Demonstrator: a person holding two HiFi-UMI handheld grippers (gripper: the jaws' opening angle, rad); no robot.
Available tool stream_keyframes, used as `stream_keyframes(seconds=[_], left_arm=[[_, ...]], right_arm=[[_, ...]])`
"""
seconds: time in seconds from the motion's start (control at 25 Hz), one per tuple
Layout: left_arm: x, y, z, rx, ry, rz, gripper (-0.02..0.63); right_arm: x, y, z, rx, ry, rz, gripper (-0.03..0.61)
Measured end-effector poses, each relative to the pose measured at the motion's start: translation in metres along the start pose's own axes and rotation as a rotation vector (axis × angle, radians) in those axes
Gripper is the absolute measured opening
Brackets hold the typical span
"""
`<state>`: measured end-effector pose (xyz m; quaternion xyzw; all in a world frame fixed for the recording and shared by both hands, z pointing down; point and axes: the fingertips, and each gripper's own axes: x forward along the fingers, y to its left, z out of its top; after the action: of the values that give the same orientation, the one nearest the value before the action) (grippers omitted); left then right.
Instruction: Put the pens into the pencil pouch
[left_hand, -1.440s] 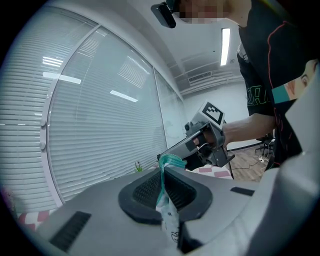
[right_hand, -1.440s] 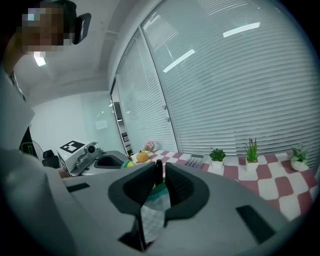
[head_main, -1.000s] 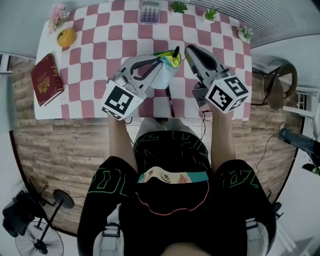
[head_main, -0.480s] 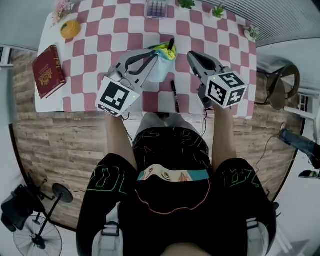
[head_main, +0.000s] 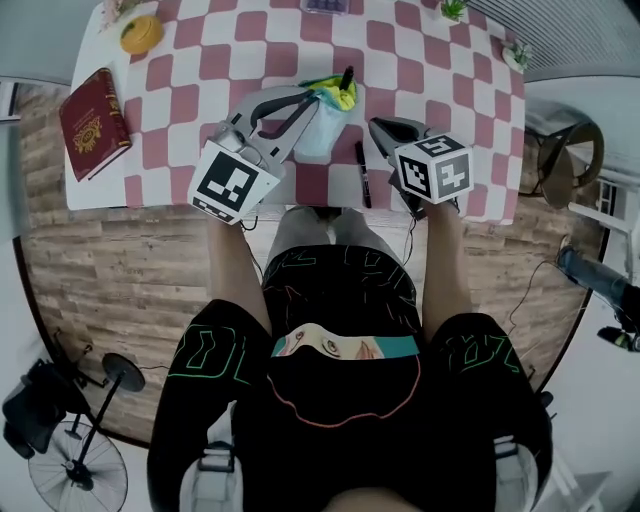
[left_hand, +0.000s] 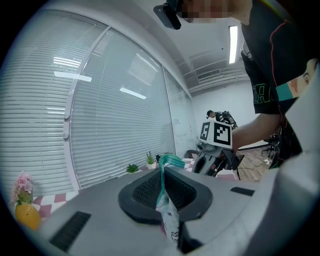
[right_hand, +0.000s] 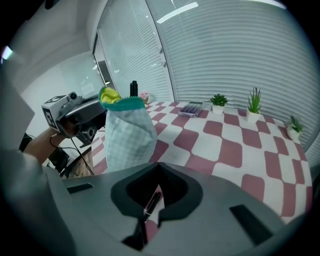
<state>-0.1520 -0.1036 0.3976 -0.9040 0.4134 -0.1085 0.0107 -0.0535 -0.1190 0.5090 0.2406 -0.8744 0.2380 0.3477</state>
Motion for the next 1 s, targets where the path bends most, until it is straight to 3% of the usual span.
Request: stream_keyframes(seconds=[0.4, 1.0], left_arm=[[-0.011, -0.001, -0.011, -0.052, -0.035, -0.012, 0.015], [-0.007, -0.006, -0.007, -0.043, -0.047, -0.038, 0.015]], right_arm=[[0.024, 0.002, -0.049, 0.052, 0.181, -0.033, 0.003], [0.043, 0.002, -0.071, 0.068, 0.302, -0.022, 0.078]])
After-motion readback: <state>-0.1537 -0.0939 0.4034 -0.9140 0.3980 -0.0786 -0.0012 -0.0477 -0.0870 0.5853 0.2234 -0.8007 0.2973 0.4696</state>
